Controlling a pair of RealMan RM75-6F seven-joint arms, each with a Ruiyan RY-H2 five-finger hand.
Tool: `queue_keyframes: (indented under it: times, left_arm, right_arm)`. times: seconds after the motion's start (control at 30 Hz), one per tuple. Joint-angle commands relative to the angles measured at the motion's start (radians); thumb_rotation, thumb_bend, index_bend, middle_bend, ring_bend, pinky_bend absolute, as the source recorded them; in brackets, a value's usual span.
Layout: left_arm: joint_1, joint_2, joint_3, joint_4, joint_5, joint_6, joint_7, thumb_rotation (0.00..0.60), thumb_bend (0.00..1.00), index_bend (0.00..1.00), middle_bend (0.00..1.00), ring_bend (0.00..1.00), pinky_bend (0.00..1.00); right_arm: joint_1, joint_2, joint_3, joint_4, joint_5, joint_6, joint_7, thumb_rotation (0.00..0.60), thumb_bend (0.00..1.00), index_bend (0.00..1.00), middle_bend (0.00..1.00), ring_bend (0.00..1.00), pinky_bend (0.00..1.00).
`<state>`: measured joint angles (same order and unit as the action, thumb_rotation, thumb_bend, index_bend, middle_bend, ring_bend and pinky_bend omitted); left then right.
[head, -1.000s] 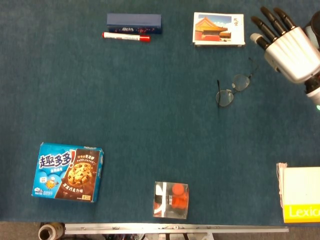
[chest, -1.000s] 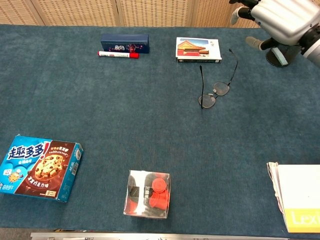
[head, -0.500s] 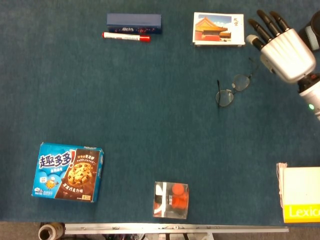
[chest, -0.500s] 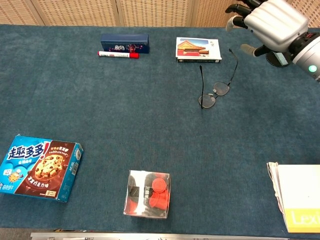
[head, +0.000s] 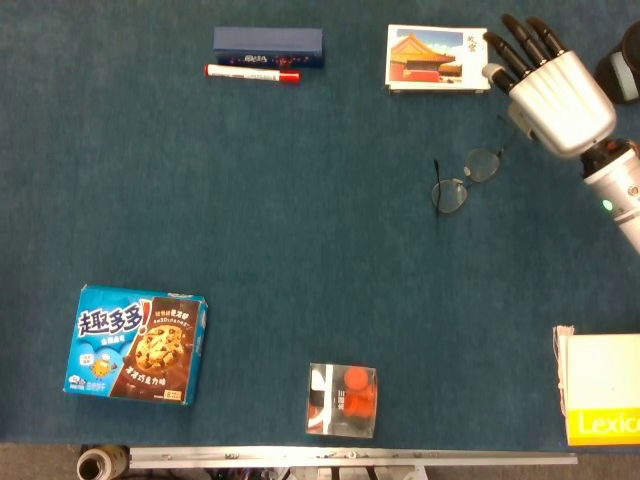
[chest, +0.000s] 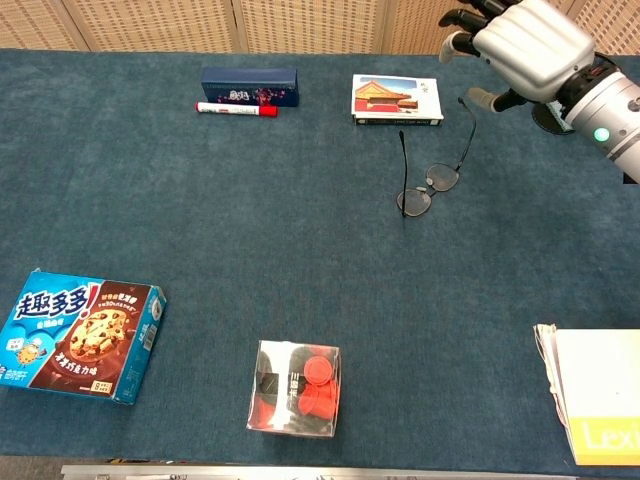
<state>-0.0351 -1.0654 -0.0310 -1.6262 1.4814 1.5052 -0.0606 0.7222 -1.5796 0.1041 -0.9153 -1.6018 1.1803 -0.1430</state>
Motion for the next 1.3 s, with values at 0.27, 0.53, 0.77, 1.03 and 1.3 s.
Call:
queue_keyframes:
  times: [0.27, 0.53, 0.77, 1.03, 1.3]
  left_arm:
    - [0.001, 0.000, 0.001, -0.001, 0.001, 0.001, 0.001, 0.600, 0.05, 0.53, 0.47, 0.34, 0.49]
    - [0.003, 0.001, 0.001, -0.001, 0.001, 0.003, 0.001, 0.600, 0.05, 0.53, 0.47, 0.34, 0.49]
    - [0.004, 0.002, 0.000, -0.001, 0.002, 0.005, -0.002, 0.600, 0.05, 0.53, 0.47, 0.34, 0.49]
    - [0.005, 0.005, 0.000, -0.002, 0.003, 0.006, -0.007, 0.600, 0.05, 0.53, 0.47, 0.34, 0.49]
    - [0.006, 0.006, 0.000, -0.001, 0.003, 0.008, -0.012, 0.600, 0.05, 0.53, 0.47, 0.34, 0.49]
  right_arm:
    - [0.005, -0.018, -0.013, 0.018, -0.006, 0.004, 0.012, 0.600, 0.29, 0.35, 0.18, 0.01, 0.16]
    - [0.006, -0.027, -0.030, 0.010, -0.016, 0.005, 0.018, 0.600, 0.29, 0.35, 0.18, 0.01, 0.16]
    - [0.004, -0.033, -0.046, 0.001, -0.029, 0.007, 0.016, 0.600, 0.29, 0.35, 0.18, 0.01, 0.16]
    - [0.000, -0.048, -0.067, 0.003, -0.039, -0.003, 0.012, 0.600, 0.29, 0.35, 0.18, 0.01, 0.16]
    - [-0.004, -0.072, -0.087, 0.024, -0.045, -0.019, 0.019, 0.600, 0.29, 0.35, 0.18, 0.01, 0.16]
